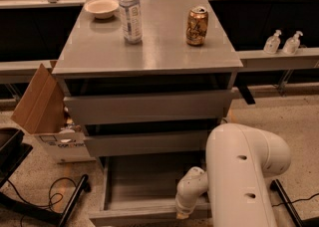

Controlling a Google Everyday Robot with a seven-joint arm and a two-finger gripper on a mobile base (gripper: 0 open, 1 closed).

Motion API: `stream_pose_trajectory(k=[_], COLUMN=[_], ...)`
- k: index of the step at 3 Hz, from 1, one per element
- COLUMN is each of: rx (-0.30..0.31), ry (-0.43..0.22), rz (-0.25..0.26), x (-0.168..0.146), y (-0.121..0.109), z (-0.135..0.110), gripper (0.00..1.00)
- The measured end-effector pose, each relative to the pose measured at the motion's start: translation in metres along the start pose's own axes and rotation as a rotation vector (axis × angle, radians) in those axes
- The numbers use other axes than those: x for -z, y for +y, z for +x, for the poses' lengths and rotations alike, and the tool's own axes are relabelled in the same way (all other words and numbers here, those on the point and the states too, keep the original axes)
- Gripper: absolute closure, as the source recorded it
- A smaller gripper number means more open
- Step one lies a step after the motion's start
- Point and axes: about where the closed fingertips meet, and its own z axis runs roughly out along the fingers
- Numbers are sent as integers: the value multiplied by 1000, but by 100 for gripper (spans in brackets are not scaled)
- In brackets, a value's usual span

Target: Open bottom drawer

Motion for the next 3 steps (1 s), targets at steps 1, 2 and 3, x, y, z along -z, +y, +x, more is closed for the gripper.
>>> stream_pose_trajectory(k=[1,2,3], rx=[0,4,51], ry=[0,21,108], rz=[-3,1,18], x=[-1,7,35], y=[1,4,5], z=[0,3,5], gripper=[5,0,14])
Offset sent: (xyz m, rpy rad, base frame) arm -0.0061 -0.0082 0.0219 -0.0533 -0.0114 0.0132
